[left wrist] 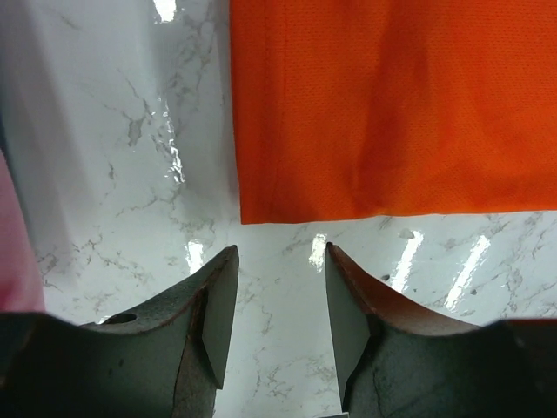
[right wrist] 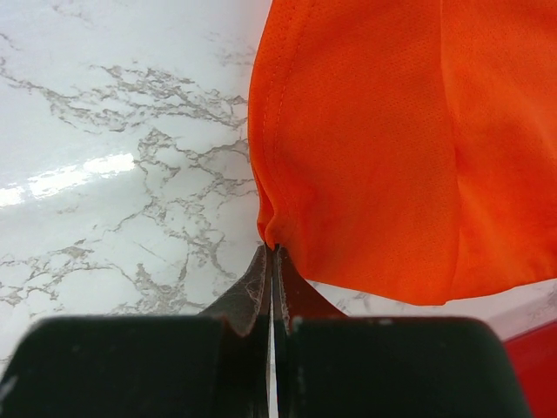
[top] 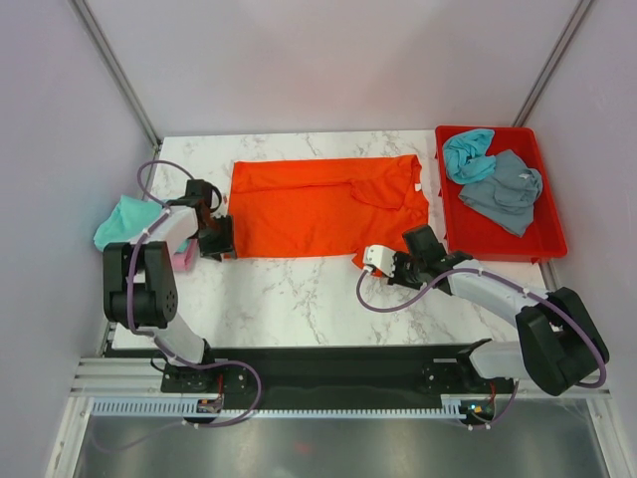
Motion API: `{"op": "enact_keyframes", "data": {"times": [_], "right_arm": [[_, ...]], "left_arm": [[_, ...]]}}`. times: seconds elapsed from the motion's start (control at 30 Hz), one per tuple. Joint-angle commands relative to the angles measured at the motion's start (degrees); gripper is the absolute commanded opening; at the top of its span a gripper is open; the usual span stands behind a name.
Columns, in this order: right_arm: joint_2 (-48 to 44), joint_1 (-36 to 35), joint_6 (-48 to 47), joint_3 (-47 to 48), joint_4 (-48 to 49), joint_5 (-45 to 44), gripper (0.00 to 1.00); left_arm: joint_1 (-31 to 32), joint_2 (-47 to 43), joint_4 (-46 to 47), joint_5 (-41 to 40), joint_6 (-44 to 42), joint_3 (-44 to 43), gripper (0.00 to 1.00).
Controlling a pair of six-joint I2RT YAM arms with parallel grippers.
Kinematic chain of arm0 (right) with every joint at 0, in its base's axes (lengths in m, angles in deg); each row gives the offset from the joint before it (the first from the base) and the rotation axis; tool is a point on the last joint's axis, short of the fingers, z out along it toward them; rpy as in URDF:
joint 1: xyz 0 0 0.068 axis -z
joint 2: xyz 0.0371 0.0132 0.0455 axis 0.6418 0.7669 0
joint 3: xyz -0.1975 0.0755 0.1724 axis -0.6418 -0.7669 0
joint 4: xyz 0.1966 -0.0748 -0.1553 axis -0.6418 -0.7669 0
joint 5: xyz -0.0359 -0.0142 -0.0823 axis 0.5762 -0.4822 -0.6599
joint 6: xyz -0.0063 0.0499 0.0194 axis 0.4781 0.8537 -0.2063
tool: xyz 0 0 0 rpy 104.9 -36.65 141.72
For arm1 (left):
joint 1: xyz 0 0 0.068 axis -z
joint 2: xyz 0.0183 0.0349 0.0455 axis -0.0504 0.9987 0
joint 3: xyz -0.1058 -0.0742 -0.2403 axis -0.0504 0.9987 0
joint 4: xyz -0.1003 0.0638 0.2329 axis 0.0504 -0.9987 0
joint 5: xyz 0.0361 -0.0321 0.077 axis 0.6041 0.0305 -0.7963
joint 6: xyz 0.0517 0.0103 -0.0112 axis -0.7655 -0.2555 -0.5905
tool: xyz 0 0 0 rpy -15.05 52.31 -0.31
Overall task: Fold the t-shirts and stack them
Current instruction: Fold the tshirt
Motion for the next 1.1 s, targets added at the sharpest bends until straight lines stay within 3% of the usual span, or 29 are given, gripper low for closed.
{"op": "enact_keyframes", "data": {"times": [0.0, 0.47, 0.57, 0.6, 0.7, 1.07], "right_arm": [[-1.1, -0.2, 0.6, 1.3, 1.3, 0.0, 0.0], [-0.3, -0.2, 0.6, 1.8, 1.5, -0.4, 0.0], [-0.3, -0.2, 0.9, 1.6, 1.8, -0.6, 0.0], [-0.4, -0.2, 1.1, 1.5, 1.9, -0.6, 0.0], [-0.7, -0.3, 1.7, 1.2, 2.2, -0.8, 0.0], [-5.9, 0.7, 16.7, 12.7, 2.6, -5.0, 0.0]], "left_arm": [[-1.7, 1.3, 0.0, 0.1, 1.7, -2.2, 0.52], [-2.0, 7.9, 1.0, 2.4, 0.9, -5.8, 0.47], [-2.0, 8.0, 0.8, 3.4, 0.5, -5.8, 0.33], [-2.0, 8.0, 0.8, 3.8, 0.4, -5.8, 0.22], [-2.1, 7.7, 0.8, 4.4, 0.2, -5.6, 0.02], [-1.5, -5.5, 0.7, 7.8, -2.0, -3.3, 0.02]]}}
